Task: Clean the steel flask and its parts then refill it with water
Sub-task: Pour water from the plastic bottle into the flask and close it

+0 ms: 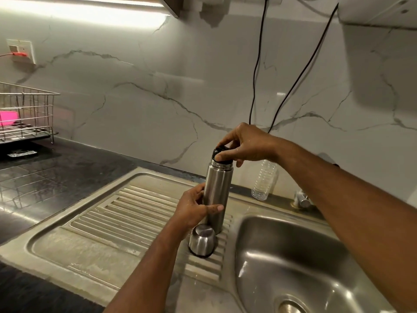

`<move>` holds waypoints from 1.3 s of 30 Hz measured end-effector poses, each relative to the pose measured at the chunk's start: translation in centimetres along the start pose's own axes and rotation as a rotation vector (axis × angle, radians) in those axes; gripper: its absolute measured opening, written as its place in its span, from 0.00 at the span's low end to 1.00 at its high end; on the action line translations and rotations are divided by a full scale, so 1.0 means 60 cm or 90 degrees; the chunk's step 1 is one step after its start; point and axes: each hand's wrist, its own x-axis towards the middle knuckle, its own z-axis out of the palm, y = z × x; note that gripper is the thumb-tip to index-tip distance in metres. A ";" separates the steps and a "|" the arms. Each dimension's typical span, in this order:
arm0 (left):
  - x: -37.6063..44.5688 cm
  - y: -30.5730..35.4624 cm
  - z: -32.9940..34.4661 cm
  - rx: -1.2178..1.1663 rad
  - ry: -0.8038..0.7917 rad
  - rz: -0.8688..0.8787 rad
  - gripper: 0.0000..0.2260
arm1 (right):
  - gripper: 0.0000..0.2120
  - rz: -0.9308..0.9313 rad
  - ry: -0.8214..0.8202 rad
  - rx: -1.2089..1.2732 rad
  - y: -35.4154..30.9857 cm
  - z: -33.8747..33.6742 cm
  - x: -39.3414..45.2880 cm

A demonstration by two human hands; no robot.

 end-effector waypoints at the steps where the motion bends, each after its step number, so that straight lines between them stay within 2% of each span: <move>1: -0.001 0.001 0.001 0.002 0.002 0.002 0.31 | 0.20 0.012 0.052 -0.059 -0.006 0.011 0.000; 4: -0.001 0.003 0.001 0.003 0.004 0.006 0.30 | 0.30 0.042 0.204 -0.305 -0.027 0.045 0.004; 6: -0.002 0.003 0.001 0.005 0.000 0.005 0.30 | 0.34 0.076 0.193 -0.336 -0.036 0.042 0.005; 8: -0.001 0.004 0.000 0.008 -0.003 0.005 0.29 | 0.32 0.110 0.107 -0.216 -0.039 0.026 0.002; 10: 0.000 0.003 0.000 0.008 -0.005 0.008 0.29 | 0.30 0.099 0.018 -0.030 -0.039 0.014 -0.010; 12: 0.000 0.003 -0.001 0.008 -0.004 0.004 0.29 | 0.26 0.063 -0.009 0.049 -0.037 0.014 -0.018; 14: -0.001 0.003 -0.001 0.007 -0.004 0.002 0.28 | 0.17 0.054 0.070 -0.005 -0.034 0.023 -0.020; 15: -0.001 0.003 0.000 0.008 -0.002 0.004 0.28 | 0.19 0.066 0.135 -0.067 -0.033 0.030 -0.018; 17: -0.002 0.003 0.001 0.007 0.000 0.004 0.28 | 0.30 0.117 0.244 -0.150 -0.030 0.050 -0.015; 19: -0.001 0.004 0.001 0.003 -0.002 0.002 0.27 | 0.37 0.149 0.271 -0.150 -0.028 0.065 -0.013; 21: 0.000 0.003 0.000 0.002 -0.007 -0.001 0.28 | 0.38 0.148 0.186 -0.024 -0.022 0.064 -0.015; 23: 0.001 0.002 -0.001 0.002 -0.007 -0.004 0.28 | 0.37 0.111 0.074 0.180 -0.016 0.055 -0.022; 24: 0.002 0.002 -0.001 0.003 -0.006 -0.004 0.29 | 0.36 0.092 0.041 0.251 -0.010 0.053 -0.026; 26: 0.002 0.001 -0.002 0.004 -0.006 -0.004 0.29 | 0.32 0.070 0.030 0.292 0.000 0.057 -0.028; 29: 0.001 0.000 -0.002 0.009 -0.002 -0.007 0.29 | 0.26 0.070 0.135 0.259 0.008 0.070 -0.025; 32: -0.001 0.001 -0.001 0.009 0.003 -0.006 0.30 | 0.31 0.127 0.313 0.118 0.003 0.085 -0.023; 34: -0.001 0.002 -0.001 0.007 -0.001 -0.003 0.31 | 0.33 0.144 0.371 0.035 -0.008 0.095 -0.023; 36: -0.002 0.002 -0.003 0.004 -0.007 -0.004 0.31 | 0.35 0.133 0.347 0.060 -0.010 0.095 -0.018; 39: -0.001 0.003 -0.005 0.001 -0.020 -0.002 0.31 | 0.35 0.095 0.146 0.346 0.005 0.077 -0.016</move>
